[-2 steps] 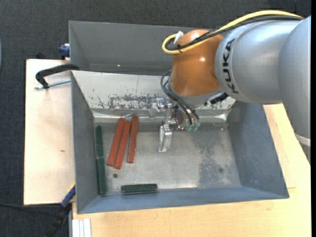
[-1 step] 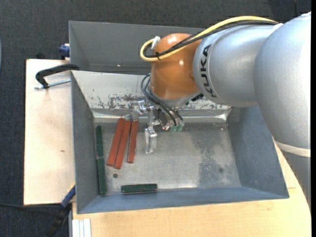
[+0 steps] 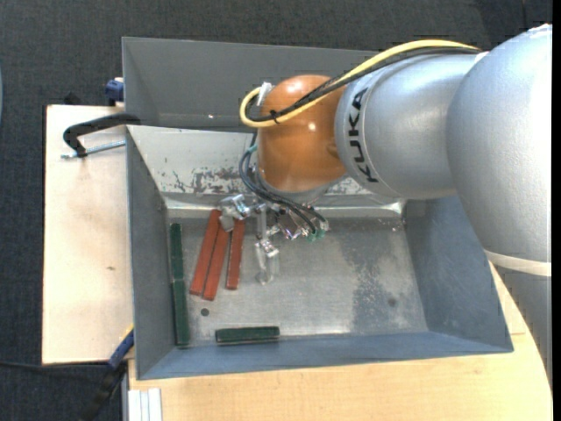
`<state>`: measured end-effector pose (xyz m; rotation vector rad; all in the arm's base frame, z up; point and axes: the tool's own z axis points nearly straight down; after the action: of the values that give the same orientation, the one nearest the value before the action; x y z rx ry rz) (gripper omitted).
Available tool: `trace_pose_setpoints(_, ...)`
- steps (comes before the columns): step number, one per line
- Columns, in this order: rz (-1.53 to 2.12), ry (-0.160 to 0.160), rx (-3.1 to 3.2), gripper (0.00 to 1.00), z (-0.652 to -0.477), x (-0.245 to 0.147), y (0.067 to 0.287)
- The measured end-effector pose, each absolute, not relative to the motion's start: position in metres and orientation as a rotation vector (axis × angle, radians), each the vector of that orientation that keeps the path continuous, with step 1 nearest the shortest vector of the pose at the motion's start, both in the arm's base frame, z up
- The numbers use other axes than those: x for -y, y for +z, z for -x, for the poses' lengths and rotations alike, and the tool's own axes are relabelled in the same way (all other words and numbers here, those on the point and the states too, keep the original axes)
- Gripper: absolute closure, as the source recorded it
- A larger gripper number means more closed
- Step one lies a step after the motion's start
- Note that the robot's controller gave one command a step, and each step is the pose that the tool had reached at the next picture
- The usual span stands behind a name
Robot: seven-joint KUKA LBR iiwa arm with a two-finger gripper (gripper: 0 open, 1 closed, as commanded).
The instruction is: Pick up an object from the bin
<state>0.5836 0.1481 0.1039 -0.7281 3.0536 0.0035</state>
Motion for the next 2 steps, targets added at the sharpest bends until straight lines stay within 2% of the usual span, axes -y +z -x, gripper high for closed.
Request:
trace_pose_setpoints(1, 1.017, 0.001, -2.966, 0.00, -0.591, -0.182, 0.108)
trace_pose_setpoints(2, 1.423, 0.003, -2.798, 1.00, -0.583, -0.188, 0.071)
